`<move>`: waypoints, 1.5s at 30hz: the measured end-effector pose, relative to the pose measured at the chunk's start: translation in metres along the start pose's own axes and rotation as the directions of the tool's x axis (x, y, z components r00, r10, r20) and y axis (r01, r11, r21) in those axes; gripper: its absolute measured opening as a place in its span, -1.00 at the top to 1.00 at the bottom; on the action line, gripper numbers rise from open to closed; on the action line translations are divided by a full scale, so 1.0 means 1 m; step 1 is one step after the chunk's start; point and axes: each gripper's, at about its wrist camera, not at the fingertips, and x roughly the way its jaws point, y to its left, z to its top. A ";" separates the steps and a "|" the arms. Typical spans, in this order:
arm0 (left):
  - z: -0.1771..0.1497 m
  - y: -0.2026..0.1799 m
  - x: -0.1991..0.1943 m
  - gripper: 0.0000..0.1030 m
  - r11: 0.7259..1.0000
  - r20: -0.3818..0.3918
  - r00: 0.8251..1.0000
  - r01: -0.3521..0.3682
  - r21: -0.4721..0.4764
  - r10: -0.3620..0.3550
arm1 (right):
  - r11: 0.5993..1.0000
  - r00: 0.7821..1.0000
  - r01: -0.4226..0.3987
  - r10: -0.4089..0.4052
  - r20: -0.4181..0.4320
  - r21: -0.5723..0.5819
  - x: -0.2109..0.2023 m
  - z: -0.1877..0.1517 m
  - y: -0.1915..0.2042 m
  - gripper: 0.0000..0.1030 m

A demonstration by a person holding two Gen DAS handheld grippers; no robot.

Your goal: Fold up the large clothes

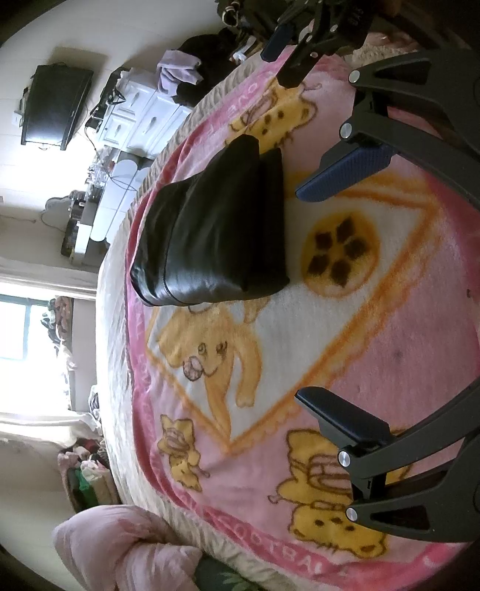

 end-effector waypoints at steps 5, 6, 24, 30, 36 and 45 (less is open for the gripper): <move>0.000 0.000 -0.001 -0.82 1.000 -0.002 1.000 -0.002 0.002 0.002 | 1.000 1.000 0.005 -0.005 -0.002 -0.005 0.000 -0.001 0.000 -0.91; 0.000 0.000 -0.001 -0.82 1.000 -0.001 1.000 0.000 0.001 0.000 | 1.000 1.000 0.004 -0.004 -0.002 -0.004 0.000 -0.001 0.000 -0.91; 0.001 -0.002 -0.002 -0.82 1.000 -0.003 1.000 -0.002 0.006 0.002 | 1.000 1.000 0.014 -0.014 0.001 -0.008 -0.001 -0.002 -0.002 -0.91; 0.001 -0.002 -0.002 -0.82 1.000 -0.003 1.000 -0.005 0.006 0.005 | 1.000 1.000 0.015 -0.015 0.000 -0.009 -0.001 -0.002 -0.002 -0.91; 0.000 -0.001 -0.001 -0.82 1.000 -0.009 1.000 -0.009 0.002 0.009 | 1.000 1.000 0.016 -0.016 -0.004 -0.007 -0.001 -0.003 -0.003 -0.92; -0.008 0.009 0.008 -0.82 0.999 -0.052 0.998 -0.032 -0.013 0.032 | 0.998 0.999 0.053 -0.053 -0.007 0.040 -0.006 -0.011 -0.019 -0.91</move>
